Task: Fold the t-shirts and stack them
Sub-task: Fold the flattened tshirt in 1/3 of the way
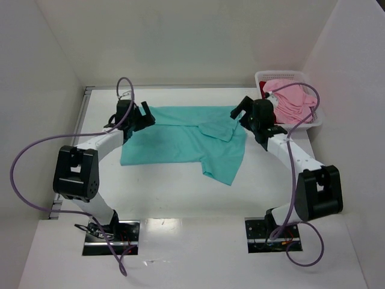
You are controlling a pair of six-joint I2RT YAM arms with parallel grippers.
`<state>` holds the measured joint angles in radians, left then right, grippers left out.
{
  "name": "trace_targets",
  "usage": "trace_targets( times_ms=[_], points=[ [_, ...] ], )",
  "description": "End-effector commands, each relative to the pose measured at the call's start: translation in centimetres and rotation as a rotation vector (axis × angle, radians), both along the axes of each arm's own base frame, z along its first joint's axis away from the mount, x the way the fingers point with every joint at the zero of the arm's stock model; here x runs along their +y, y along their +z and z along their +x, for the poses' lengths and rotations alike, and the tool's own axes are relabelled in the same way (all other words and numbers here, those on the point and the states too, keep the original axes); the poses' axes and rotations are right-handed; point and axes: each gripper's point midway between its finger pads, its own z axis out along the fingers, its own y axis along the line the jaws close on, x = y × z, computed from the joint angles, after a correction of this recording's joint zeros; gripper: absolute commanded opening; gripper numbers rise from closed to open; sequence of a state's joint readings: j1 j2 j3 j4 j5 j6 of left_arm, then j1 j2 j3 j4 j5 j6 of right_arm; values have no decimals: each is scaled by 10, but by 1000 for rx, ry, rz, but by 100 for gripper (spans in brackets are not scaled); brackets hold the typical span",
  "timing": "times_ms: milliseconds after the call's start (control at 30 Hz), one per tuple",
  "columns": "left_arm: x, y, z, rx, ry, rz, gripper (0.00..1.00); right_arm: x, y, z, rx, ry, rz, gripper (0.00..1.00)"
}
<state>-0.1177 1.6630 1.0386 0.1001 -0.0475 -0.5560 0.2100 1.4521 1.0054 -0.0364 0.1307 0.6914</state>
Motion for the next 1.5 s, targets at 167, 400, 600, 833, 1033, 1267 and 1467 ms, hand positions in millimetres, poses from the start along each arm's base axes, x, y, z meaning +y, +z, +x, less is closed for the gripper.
trace_targets(
  times_ms=[167, 400, 600, 833, 1033, 1267, 1467],
  points=[
    [-46, 33, -7, -85, -4, 37, 100, -21, -2, -57, -65, -102, 35, 100],
    [-26, 18, -55, -48, 69, 37, 100, -15, -9, -80, -67, -44, 65, 100],
    [-15, 31, -83, -91, 136, -21, 100, -18, -12, -100, -60, -63, 104, 100],
    [-19, 37, -102, -80, 178, -84, 100, -8, -17, -106, 6, -57, 162, 100],
    [-11, 40, -109, -37, 325, -151, 100, 0, -28, -103, 120, -70, 207, 100],
    [-21, 67, -129, 86, 299, -190, 100, 19, -52, -124, 395, 16, 201, 100],
    [-5, 42, -134, 184, 338, -178, 100, 11, -78, -151, 562, -7, 152, 100]
  ],
)
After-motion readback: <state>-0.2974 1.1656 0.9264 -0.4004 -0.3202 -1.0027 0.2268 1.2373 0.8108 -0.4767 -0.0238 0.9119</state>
